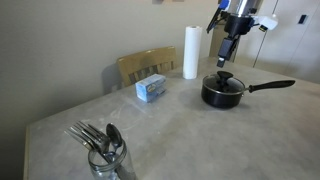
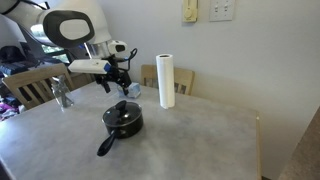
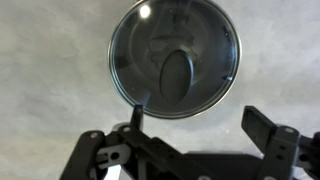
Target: Pick up the lid and put it on the pot
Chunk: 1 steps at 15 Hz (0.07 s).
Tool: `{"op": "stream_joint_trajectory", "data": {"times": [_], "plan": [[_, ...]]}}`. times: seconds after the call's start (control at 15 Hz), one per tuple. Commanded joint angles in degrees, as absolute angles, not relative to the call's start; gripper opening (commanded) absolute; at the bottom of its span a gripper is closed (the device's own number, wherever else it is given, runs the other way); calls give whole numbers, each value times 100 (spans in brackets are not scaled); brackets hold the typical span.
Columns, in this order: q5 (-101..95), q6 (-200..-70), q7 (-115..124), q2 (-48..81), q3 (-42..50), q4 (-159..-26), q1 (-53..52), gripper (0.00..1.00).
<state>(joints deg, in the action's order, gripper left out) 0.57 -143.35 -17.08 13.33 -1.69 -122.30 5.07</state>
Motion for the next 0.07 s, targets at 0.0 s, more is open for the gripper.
{"op": "stream_joint_trajectory", "data": {"times": [0.0], "plan": [[44, -14319, -1682, 1321, -123, -12227, 458, 100]]}}
